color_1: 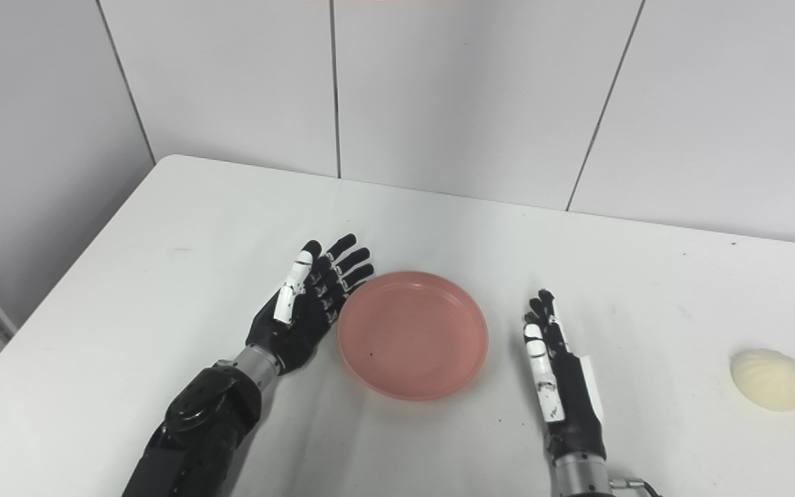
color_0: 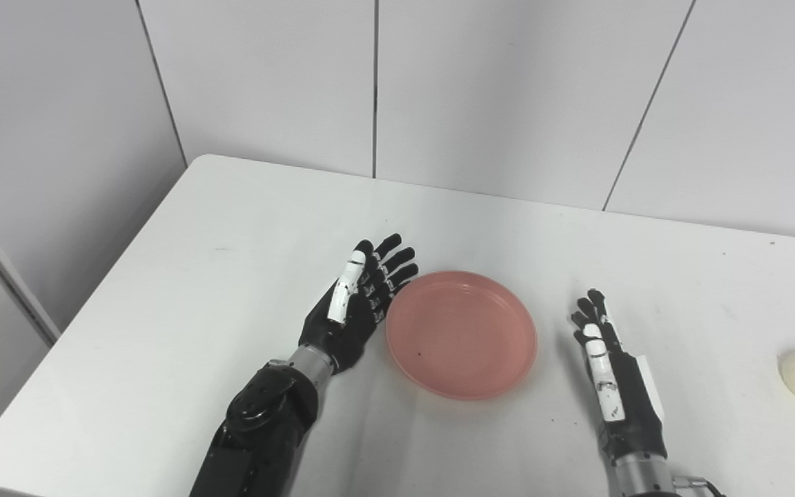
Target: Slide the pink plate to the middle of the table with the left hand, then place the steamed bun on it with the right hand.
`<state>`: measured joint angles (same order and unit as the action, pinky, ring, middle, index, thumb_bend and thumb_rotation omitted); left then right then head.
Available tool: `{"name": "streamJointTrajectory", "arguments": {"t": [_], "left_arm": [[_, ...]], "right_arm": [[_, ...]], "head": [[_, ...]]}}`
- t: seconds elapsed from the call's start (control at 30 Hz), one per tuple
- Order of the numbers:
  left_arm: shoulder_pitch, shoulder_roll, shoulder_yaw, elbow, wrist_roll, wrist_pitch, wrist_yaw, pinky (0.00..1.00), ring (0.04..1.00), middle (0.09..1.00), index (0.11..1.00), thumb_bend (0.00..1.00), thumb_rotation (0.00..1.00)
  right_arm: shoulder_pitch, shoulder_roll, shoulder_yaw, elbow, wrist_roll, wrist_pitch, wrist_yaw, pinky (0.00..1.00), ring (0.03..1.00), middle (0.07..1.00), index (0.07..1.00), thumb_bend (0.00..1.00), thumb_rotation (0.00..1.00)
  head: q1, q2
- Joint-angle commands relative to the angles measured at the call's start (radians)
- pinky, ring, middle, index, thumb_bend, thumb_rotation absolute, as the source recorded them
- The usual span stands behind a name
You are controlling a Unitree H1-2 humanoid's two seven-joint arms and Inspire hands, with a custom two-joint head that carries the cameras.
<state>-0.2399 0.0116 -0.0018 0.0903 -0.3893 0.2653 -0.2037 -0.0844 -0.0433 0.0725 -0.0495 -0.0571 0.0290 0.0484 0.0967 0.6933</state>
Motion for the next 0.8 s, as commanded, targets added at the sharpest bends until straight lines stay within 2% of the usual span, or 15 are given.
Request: {"name": "streamJointTrajectory", "arguments": {"t": [0.0,0.37,0.53,0.57,0.67,0.77], "left_arm": [[0.037,0.0,-0.01,0.026,-0.001,0.074,-0.002,0.94,0.92,0.92,0.913,0.46,1.0],[0.039,0.012,-0.006,0.053,0.01,0.058,-0.018,0.94,0.929,0.934,0.922,0.49,1.0],[0.036,0.017,-0.002,0.079,0.017,0.042,-0.027,0.94,0.924,0.932,0.919,0.48,1.0],[0.035,0.019,0.001,0.085,0.018,0.039,-0.028,0.93,0.923,0.932,0.919,0.48,1.0],[0.031,0.021,0.014,0.104,0.019,0.033,-0.027,0.93,0.916,0.925,0.909,0.48,1.0],[0.029,0.029,0.02,0.123,0.02,0.019,-0.041,0.93,0.918,0.927,0.913,0.48,1.0]], "right_arm": [[0.006,0.018,0.017,-0.017,-0.005,0.04,0.007,0.95,0.951,0.971,0.989,0.25,1.0],[0.0,0.014,0.023,0.007,-0.019,0.008,-0.006,0.93,0.944,0.963,0.983,0.28,1.0],[-0.006,0.012,0.02,0.022,-0.027,-0.009,-0.017,0.94,0.942,0.961,0.98,0.28,1.0],[-0.008,0.012,0.02,0.028,-0.03,-0.014,-0.019,0.94,0.943,0.962,0.982,0.29,1.0],[-0.018,0.008,0.02,0.038,-0.05,-0.028,-0.028,0.95,0.953,0.968,0.987,0.32,1.0],[-0.025,0.001,0.017,0.03,-0.077,-0.037,-0.039,0.96,0.954,0.964,0.98,0.39,1.0]], "head": [[-0.009,0.001],[-0.041,-0.005],[-0.081,-0.015],[-0.114,-0.023],[-0.149,-0.031],[-0.149,-0.031]]}}
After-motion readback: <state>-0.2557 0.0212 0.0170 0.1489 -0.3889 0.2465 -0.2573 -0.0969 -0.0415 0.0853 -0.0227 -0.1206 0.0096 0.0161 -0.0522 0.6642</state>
